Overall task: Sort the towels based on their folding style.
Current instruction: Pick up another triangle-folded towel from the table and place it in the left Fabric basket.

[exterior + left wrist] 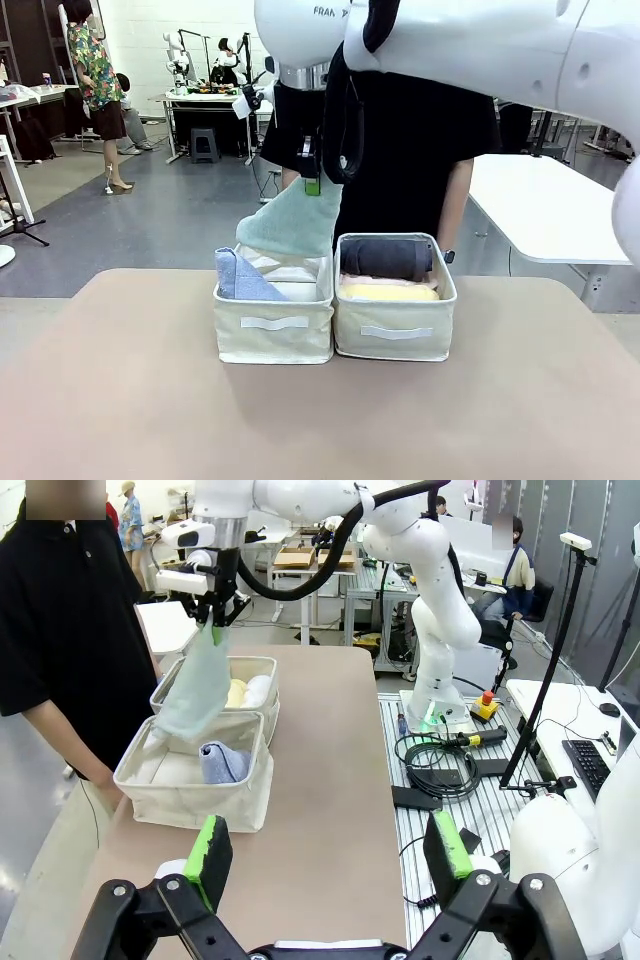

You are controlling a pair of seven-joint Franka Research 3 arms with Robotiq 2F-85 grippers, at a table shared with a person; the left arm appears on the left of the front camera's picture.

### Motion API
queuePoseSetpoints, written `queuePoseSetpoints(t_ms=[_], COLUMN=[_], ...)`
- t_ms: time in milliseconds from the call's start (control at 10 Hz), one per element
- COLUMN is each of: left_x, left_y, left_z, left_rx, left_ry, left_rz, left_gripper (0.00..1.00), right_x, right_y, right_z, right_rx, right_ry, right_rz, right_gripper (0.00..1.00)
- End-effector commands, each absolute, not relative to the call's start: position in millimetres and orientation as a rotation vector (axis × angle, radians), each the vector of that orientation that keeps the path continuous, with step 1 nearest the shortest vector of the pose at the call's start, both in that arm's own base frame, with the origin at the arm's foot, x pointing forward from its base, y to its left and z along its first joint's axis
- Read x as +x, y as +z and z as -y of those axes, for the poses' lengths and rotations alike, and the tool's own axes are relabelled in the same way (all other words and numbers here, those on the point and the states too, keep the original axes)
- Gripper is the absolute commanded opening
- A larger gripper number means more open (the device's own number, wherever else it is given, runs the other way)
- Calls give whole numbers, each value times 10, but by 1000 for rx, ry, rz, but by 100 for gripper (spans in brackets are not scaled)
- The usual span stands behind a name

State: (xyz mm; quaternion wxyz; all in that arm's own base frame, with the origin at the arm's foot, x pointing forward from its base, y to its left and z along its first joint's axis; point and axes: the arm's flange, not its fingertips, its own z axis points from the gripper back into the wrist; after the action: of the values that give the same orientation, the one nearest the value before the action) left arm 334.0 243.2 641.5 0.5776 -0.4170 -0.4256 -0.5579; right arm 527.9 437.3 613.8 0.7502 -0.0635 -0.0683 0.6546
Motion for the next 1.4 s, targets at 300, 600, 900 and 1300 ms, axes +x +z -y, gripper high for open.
queuePoseSetpoints(t_ms=[300, 600, 900, 1300], left_x=[3323, 3323, 3323, 3323], left_y=[6442, 6442, 6442, 6442], left_z=[-2476, -2476, -2476, -2476], left_rx=[-976, -976, -976, -976], left_ry=[-1304, -1304, -1304, -1304], left_rz=[1008, 1008, 1008, 1008], left_gripper=[100, 100, 100, 100], right_x=[5279, 5279, 5388, 5720], right_y=[6138, 6138, 6092, 5919], right_z=[-4373, -4373, -4449, -4472], right_rx=[-139, -139, -126, -100], right_ry=[1430, 1430, 1517, 1596], right_rz=[149, 149, 261, 257], right_gripper=[19, 19, 19, 19])
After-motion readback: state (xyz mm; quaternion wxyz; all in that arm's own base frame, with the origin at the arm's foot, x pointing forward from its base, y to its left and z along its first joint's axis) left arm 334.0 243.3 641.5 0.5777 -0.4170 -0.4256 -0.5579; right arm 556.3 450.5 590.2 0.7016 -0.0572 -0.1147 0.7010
